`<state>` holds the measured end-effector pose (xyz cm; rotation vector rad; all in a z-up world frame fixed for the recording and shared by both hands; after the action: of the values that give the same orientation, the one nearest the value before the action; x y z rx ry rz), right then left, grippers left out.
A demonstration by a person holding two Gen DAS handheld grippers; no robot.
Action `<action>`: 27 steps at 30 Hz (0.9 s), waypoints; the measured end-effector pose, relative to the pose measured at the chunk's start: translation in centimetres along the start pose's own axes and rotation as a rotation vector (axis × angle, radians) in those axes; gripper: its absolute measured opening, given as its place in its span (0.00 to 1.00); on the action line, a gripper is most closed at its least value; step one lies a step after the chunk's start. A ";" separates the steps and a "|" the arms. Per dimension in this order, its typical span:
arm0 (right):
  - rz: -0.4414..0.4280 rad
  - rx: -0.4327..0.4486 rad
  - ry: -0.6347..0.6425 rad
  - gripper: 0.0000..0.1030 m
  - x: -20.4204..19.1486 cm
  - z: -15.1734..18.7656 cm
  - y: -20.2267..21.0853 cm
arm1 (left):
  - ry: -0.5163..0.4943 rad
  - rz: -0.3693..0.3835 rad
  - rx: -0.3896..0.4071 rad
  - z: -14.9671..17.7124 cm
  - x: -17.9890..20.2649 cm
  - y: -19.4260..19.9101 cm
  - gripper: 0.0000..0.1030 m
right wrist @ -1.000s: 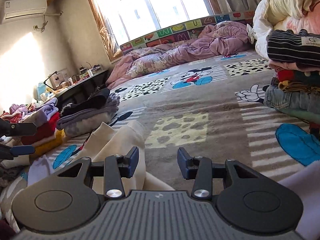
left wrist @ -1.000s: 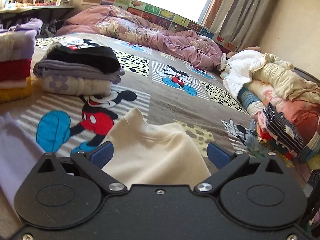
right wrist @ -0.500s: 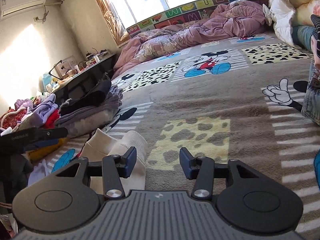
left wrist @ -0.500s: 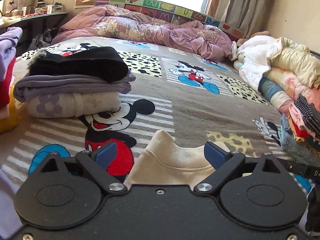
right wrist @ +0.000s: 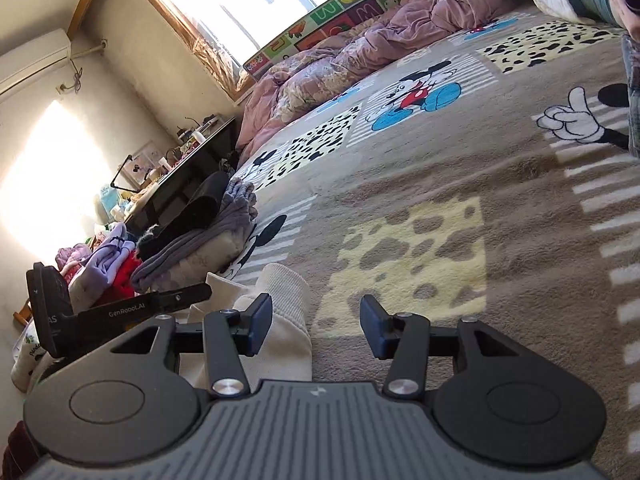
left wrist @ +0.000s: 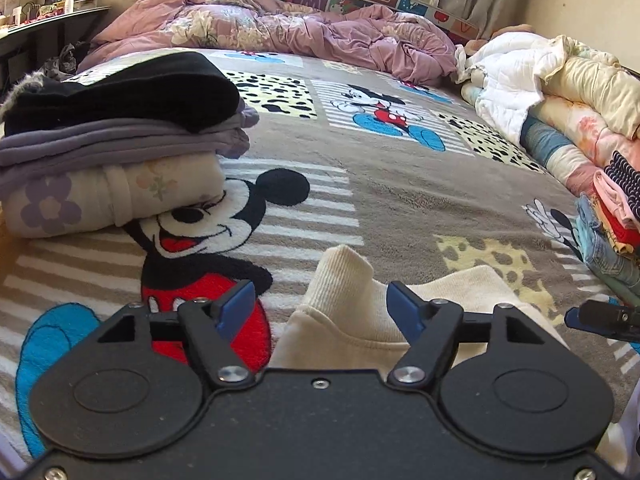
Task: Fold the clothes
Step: 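Grasp the cream collar edge with the left gripper while the right gripper grasps beside it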
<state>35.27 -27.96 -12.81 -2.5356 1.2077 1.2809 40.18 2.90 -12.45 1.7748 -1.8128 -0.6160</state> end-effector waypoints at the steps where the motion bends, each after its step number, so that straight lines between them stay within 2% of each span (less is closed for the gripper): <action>1: -0.001 0.003 -0.013 0.48 0.3 0.0 -0.1 | -0.008 0.001 -0.004 0.2 0.2 -0.2 0.61; 2: -0.002 0.005 -0.024 0.48 0.5 0.1 -0.1 | -0.013 0.002 -0.006 0.4 0.3 -0.3 0.54; 3: -0.001 0.007 -0.033 0.48 0.6 0.1 -0.2 | -0.019 -0.001 -0.007 0.6 0.3 -0.3 0.33; 4: 0.002 0.009 -0.042 0.48 0.8 0.2 -0.2 | -0.027 -0.010 -0.008 0.8 0.2 -0.2 0.22; 6: 0.007 0.012 -0.052 0.48 1.0 0.2 -0.1 | -0.046 -0.029 -0.009 1.2 0.1 0.0 0.15; 17: 0.069 -0.050 0.001 0.48 1.2 0.3 -1.8 | -0.147 -0.120 -0.039 3.3 -1.6 1.6 0.13; 20: 0.080 -0.106 0.042 0.49 0.7 0.8 -2.8 | -0.147 -0.127 -0.039 3.5 -2.0 1.8 0.13; 27: 0.024 -0.301 0.217 0.48 -3.0 3.8 -4.8 | -0.147 -0.137 -0.036 3.5 -1.9 1.7 0.13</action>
<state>34.87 -21.34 -14.53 -2.9485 1.1614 1.3094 36.68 4.71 -14.10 1.8842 -1.7733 -0.8474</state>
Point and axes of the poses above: each gripper's, at about its wrist camera, not at the fingertips, and y roughly against the way its jaws point, x to its right, z to its underside, the point moved 3 cm from there along -y, roughly the way its jaws point, and after that the axes turned 12 degrees about -z, right-handed, at the moved point
